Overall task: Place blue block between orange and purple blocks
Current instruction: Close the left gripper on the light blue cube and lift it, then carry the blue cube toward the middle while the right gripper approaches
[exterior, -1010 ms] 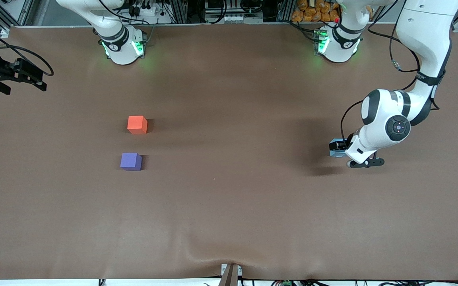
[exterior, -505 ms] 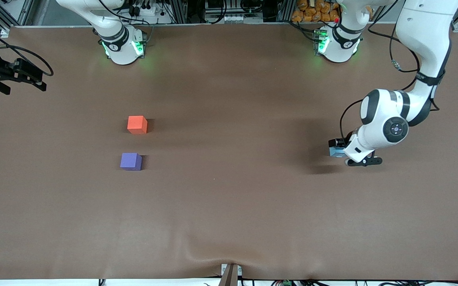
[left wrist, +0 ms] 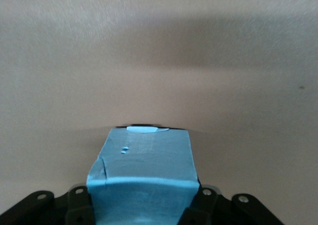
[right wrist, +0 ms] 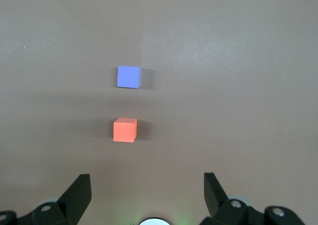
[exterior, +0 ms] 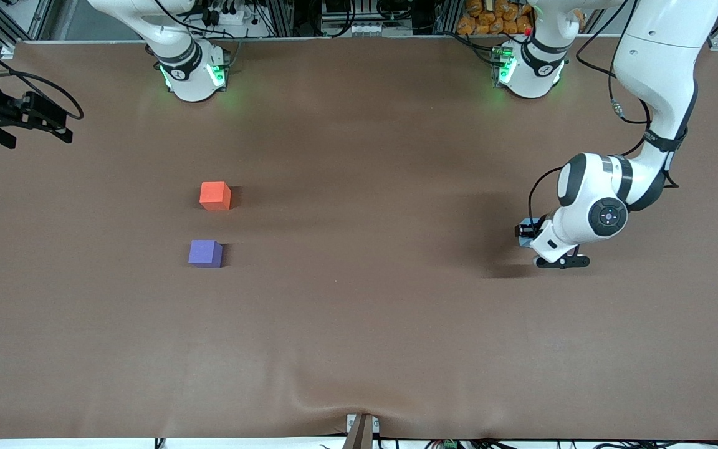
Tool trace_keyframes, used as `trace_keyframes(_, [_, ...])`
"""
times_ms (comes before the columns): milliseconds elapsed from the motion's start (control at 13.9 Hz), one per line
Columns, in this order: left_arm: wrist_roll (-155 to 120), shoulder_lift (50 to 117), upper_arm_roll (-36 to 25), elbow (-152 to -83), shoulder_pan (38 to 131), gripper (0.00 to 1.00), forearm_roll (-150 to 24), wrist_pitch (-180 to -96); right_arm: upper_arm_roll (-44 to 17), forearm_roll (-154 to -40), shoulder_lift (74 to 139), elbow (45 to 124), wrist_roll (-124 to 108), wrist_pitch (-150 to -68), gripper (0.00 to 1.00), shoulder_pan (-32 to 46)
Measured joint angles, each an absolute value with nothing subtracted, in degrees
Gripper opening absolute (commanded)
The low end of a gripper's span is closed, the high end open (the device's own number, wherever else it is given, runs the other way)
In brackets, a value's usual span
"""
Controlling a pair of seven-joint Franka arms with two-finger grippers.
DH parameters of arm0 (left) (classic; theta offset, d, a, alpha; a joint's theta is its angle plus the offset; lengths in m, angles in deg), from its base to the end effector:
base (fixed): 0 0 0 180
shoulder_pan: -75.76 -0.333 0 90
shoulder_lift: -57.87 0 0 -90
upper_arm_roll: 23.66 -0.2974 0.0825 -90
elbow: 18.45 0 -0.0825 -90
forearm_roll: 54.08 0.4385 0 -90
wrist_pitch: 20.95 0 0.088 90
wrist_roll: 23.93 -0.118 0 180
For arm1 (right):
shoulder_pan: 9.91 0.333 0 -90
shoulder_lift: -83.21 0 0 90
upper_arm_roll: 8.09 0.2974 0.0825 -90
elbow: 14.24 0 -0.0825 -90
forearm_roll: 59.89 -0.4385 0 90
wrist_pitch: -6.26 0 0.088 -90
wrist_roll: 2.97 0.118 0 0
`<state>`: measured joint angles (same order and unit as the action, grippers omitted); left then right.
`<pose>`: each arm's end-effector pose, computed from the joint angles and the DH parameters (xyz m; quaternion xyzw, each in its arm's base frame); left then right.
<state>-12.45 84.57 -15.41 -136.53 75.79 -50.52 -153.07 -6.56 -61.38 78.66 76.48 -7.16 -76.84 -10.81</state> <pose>0.5821 -0.0878 0.1194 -0.9941 -0.0086 0.1077 0.0064 0.5721 0.0102 0.6251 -0.9986 -0.0432 0.0264 0.0127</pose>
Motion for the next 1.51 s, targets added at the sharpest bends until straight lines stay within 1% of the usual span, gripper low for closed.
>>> trace_keyframes(144, [-11.9, 83.9, -13.8, -135.0, 75.6, 0.00, -50.5, -153.1, -6.6, -61.4, 78.7, 76.5, -7.2, -76.8, 1.00, -10.8])
trace_keyframes(288, [-8.1, 83.3, -10.4, -132.3, 75.9, 0.00, -50.5, -152.4, -6.6, -61.4, 78.7, 76.5, -7.2, -76.8, 1.00, -10.8])
trace_keyframes(433, [-1.7, 83.4, -7.1, -128.2, 78.0, 0.00, -50.7, -148.6, -6.6, -61.4, 78.7, 76.5, -7.2, -76.8, 1.00, -10.9])
trace_keyframes(577, [6.0, 84.4, -5.9, -122.7, 83.4, 0.00, -51.1, -143.3, -6.6, -61.4, 78.7, 76.5, -7.2, -76.8, 1.00, -11.1])
trace_keyframes(721, [13.0, 87.2, -5.8, -117.2, 89.6, 0.00, -52.1, -141.6, -6.6, -61.4, 78.7, 76.5, -7.2, -76.8, 1.00, -11.2])
trace_keyframes(938, [21.3, 92.7, -5.9, -110.0, 96.9, 0.00, -52.3, -141.6, -6.6, -61.4, 78.9, 76.5, -7.2, -76.8, 1.00, -11.3])
trace_keyframes(1010, [23.2, 94.4, -5.9, -108.0, 99.1, 0.04, -52.3, -141.6, -6.5, -61.4, 79.0, 76.5, -7.2, -76.8, 1.00, -11.3])
trace_keyframes(1226, [28.5, 98.4, -6.5, -102.7, 106.6, 0.06, -52.3, -142.6, -6.5, -61.4, 79.2, 76.6, -7.2, -76.8, 1.00, -11.3])
trace_keyframes(1370, [30.9, 100.6, -8.1, -100.8, 111.9, 0.11, -52.3, -145.9, -6.4, -61.4, 79.5, 76.6, -7.2, -76.8, 1.00, -11.3])
trace_keyframes(1442, [31.8, 101.5, -9.2, -100.4, 114.3, 0.19, -52.3, -148.2, -6.4, -61.4, 79.6, 76.5, -7.2, -76.8, 1.00, -11.3])
trace_keyframes(1514, [32.4, 102.5, -10.4, -100.1, 116.3, 0.39, -52.3, -150.4, -6.3, -61.4, 79.9, 76.5, -7.2, -76.9, 1.00, -11.3])
